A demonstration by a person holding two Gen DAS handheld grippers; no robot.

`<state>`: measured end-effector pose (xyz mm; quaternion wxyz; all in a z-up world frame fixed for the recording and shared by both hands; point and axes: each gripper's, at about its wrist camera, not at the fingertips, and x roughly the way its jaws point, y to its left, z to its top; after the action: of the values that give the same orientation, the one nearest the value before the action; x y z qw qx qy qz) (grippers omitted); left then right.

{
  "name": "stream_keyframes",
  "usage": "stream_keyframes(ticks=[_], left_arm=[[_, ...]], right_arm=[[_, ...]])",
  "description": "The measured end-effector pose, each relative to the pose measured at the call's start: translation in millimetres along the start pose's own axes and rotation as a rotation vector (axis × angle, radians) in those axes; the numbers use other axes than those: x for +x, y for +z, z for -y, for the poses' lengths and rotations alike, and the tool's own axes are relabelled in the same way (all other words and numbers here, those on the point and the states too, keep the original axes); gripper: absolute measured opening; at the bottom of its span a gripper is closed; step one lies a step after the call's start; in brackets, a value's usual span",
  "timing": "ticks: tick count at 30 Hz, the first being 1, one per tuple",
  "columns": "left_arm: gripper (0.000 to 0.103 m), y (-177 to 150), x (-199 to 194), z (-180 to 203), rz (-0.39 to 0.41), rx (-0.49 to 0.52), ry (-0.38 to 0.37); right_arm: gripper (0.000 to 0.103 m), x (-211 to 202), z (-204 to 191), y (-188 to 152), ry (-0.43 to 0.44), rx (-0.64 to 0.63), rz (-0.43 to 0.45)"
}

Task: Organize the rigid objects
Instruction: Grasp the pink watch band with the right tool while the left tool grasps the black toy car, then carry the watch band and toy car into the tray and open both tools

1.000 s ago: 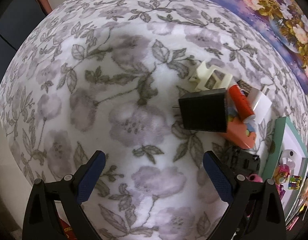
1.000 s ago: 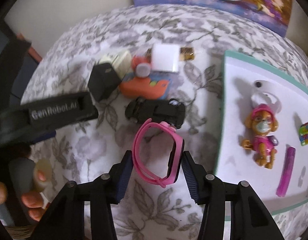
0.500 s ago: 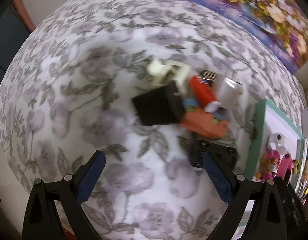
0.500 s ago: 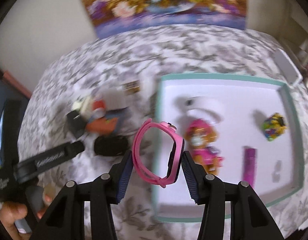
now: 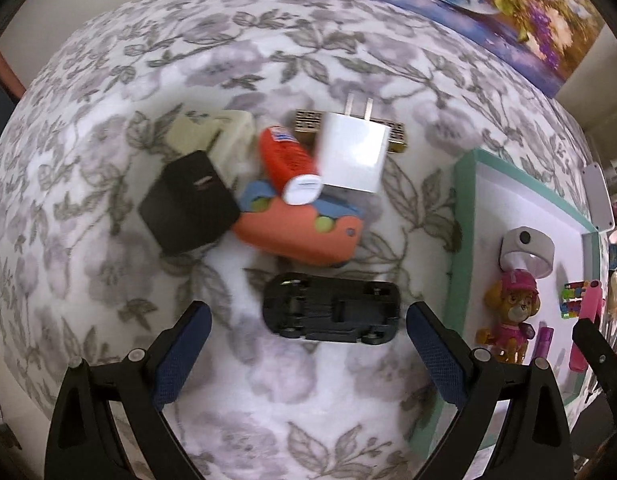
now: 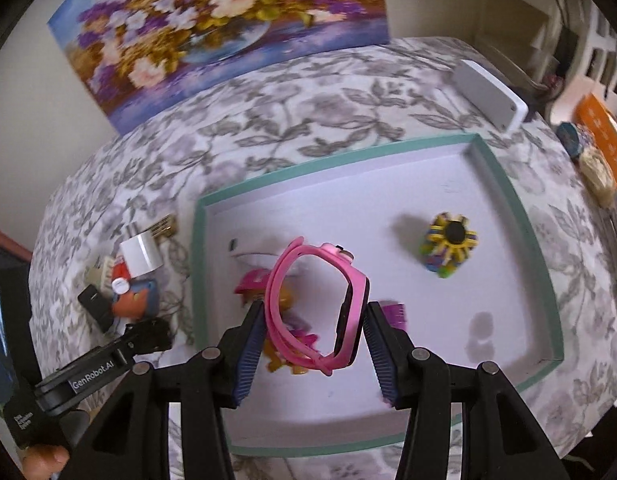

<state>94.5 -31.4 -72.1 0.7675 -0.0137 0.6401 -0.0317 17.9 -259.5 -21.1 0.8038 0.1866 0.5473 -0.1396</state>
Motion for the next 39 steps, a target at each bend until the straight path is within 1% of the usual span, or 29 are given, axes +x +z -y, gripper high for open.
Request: stream_keyframes(ticks=[4,6,7,10,11,12,15,19,21,24,29,33,36,39], left_arm=[[0.098,0,6,17,0.001,0.019,0.008],[0.093,0,10,23,0.0,0.027,0.013],[0.088,1,12,31,0.0,0.03,0.016],[0.085,0,21,44,-0.002,0.038,0.04],[0.079,-1,20,45,-0.001,0.041,0.047],[0.077,-1,20,46,0.0,0.043,0.053],[0.077,0,19,47,0.001,0.042,0.049],[0.077,-3,9,34,0.014,0.035,0.043],[0.077,-2,0,32,0.032,0.038,0.039],[0.077,-2,-14,39,0.074,0.056,0.033],[0.077,-7,-33,53,0.128,0.116,-0.009],[0.077,-21,-47,81,0.151,0.206,-0.028],[0.077,-31,-49,98,0.148,0.276,-0.033],[0.077,-45,-46,120,0.122,0.354,-0.047]], right_arm=[[0.052,-3,12,2,-0.005,0.021,0.004],[0.052,-4,17,3,-0.005,0.028,0.004],[0.052,-4,18,3,-0.004,0.03,0.003],[0.052,-4,22,4,-0.002,0.035,0.003],[0.052,-5,23,4,-0.002,0.037,0.004],[0.052,-5,25,4,-0.002,0.039,0.004],[0.052,-6,29,5,-0.002,0.048,0.002],[0.052,-5,33,5,-0.001,0.061,-0.004],[0.052,-4,37,5,0.0,0.07,-0.008],[0.052,-4,43,6,0.001,0.092,-0.011],[0.052,-5,57,8,-0.009,0.124,-0.015],[0.052,-5,70,10,-0.022,0.148,-0.019],[0.052,-5,84,10,-0.031,0.178,-0.021],[0.052,-4,98,10,-0.052,0.209,-0.023]])
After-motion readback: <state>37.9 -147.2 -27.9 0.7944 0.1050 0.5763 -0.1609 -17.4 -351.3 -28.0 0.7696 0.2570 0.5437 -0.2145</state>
